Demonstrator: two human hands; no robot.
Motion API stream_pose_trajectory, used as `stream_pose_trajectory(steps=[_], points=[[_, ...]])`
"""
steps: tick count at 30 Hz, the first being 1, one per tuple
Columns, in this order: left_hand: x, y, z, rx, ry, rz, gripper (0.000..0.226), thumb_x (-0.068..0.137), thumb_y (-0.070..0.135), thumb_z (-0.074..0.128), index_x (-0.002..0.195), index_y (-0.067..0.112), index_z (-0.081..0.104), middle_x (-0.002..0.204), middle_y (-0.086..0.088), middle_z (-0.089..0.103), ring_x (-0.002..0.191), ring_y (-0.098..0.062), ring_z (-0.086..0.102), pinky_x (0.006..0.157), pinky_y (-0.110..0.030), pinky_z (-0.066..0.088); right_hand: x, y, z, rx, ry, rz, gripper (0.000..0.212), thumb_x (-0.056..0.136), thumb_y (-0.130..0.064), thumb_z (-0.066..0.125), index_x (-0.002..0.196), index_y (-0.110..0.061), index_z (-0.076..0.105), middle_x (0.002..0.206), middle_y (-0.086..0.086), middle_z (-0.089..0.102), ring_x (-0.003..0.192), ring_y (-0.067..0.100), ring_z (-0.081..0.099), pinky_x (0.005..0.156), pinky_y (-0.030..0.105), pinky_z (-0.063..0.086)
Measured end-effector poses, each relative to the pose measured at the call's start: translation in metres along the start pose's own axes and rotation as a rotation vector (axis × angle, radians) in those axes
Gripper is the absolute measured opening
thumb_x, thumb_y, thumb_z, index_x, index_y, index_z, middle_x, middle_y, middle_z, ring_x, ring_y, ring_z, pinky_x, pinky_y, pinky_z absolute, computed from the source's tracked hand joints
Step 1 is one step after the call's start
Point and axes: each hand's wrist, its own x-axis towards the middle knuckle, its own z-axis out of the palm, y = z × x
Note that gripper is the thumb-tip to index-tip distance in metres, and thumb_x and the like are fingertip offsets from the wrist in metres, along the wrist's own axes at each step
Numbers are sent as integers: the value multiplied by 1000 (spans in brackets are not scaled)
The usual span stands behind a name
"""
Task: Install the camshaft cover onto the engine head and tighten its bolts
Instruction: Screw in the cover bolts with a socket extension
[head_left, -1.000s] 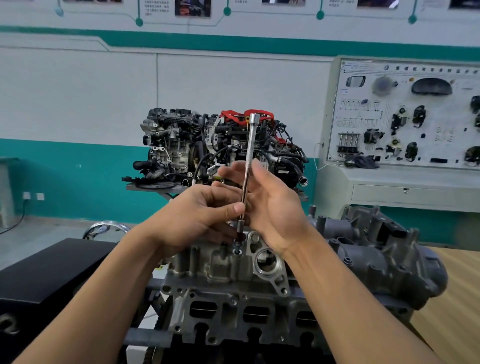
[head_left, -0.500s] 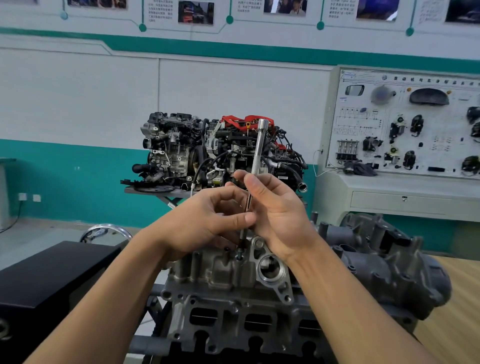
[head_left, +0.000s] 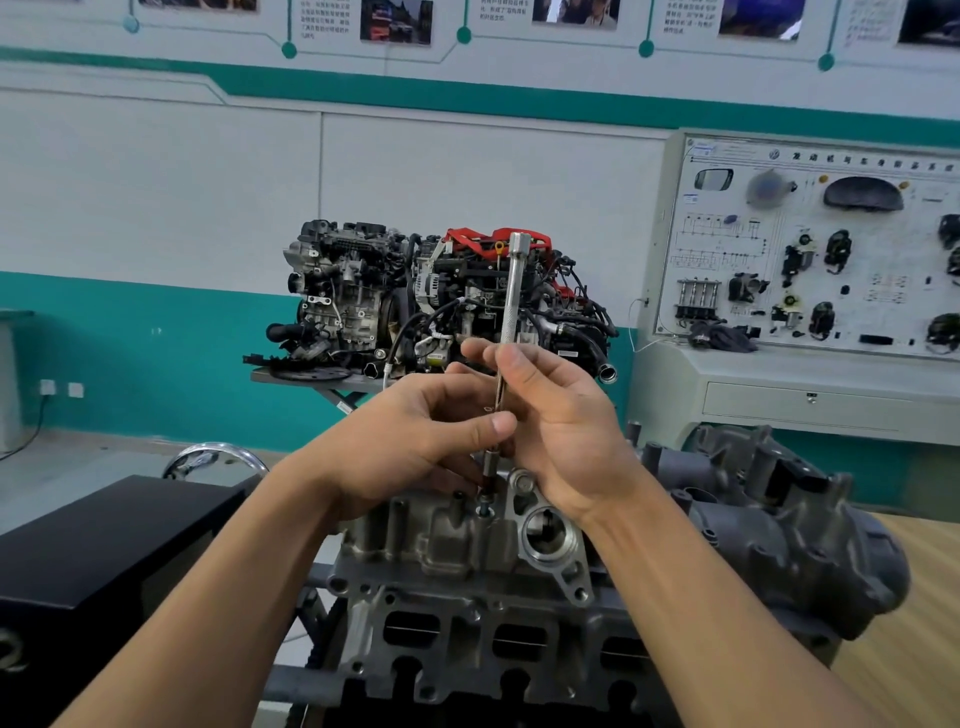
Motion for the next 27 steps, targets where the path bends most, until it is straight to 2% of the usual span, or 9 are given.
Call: stream_pose_trajectory(steps=[5,8,11,14,17,19,22,24,27], points=[[-1,-1,2,-5,47,19,37,78,29,76,103,5,64,97,-27,69,67,-21,64,65,-33,59,0,1,-1,33,33,-22,14,77,-12,67,84,-11,55,103,8,71,102,31,66,91,56,52],[0,-3,1,-5,47,13,21,82,29,71,97,14,72,87,-15,72,70,-22,69,65,-32,61,-1,0,1,16,5,-2,16,83,-21,63,92,-9,59,111,7,70,105,29,63,95,51,50],[0,-3,1,-16,34,0,21,83,31,69,99,19,76,86,-5,74,71,-20,72,63,-27,58,-2,-4,2,-15,-47,74,35,92,-39,46,105,-12,64,124,3,68,111,23,62,91,40,54],[0,-3,1,-31,37,-12,24,81,32,68,100,19,75,94,-10,73,75,-24,72,63,-27,58,-2,-4,3,-13,-43,76,34,103,-29,38,105,-8,65,123,5,69,109,22,64,85,38,57],[-1,-1,2,-45,35,3,22,82,32,70,100,22,76,93,-6,74,76,-26,69,64,-29,59,-3,-2,3,14,-16,26,23,92,-22,52,96,-3,64,109,7,73,101,23,67,85,40,58],[-1,0,4,-36,36,30,21,82,33,72,100,22,75,91,-4,75,72,-21,68,63,-29,59,-2,-2,3,8,6,-5,18,84,-18,60,93,-3,64,103,7,73,102,27,66,90,47,54],[0,0,5,-25,39,42,30,83,31,73,106,13,67,95,-11,74,76,-26,66,64,-30,58,-1,0,2,32,58,-44,12,78,-11,65,87,-7,59,99,8,71,103,32,64,96,58,47],[0,-1,6,-29,34,46,30,85,28,71,106,8,63,94,-11,72,73,-24,64,62,-29,57,-1,-1,2,44,80,-62,15,75,-10,67,86,-9,57,97,8,72,100,32,66,95,57,47],[0,-2,4,-26,32,45,15,89,27,67,99,15,68,83,0,71,64,-16,65,60,-27,57,-3,-3,4,33,50,-43,21,80,-20,62,97,-8,61,109,10,71,100,28,66,88,47,54]])
